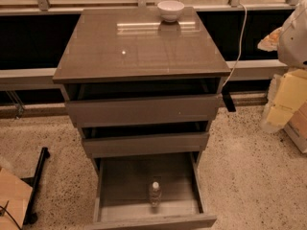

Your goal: Pick water bottle from bottom drawer and place on counter

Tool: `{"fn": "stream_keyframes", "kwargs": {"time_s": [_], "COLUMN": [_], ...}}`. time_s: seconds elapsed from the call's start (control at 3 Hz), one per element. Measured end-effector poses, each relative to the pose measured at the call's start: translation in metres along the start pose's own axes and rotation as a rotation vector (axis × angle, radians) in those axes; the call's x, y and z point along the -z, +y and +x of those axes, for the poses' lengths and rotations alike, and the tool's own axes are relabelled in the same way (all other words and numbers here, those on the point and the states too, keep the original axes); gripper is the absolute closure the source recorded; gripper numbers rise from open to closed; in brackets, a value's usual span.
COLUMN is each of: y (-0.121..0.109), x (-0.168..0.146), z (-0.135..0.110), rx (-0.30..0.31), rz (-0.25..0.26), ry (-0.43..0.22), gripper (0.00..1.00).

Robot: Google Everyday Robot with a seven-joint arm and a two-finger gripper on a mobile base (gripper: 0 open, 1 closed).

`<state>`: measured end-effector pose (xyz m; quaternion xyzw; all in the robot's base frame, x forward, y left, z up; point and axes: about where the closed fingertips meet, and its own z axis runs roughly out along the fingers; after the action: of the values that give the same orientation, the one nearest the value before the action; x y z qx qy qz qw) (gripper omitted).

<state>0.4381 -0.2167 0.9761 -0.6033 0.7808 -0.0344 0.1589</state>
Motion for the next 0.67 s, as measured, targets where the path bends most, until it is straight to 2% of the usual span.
{"fn": "stream_keyframes", "kwargs": {"time_s": [0.33, 0.67], "y": [0.000, 0.003], "x": [0.000, -0.013], "z": [0.000, -0.005], "rx": [0.000, 0.015], "rz": [0.000, 0.009], "ry": [0.000, -0.036], "gripper": [0.00, 0.00]}}
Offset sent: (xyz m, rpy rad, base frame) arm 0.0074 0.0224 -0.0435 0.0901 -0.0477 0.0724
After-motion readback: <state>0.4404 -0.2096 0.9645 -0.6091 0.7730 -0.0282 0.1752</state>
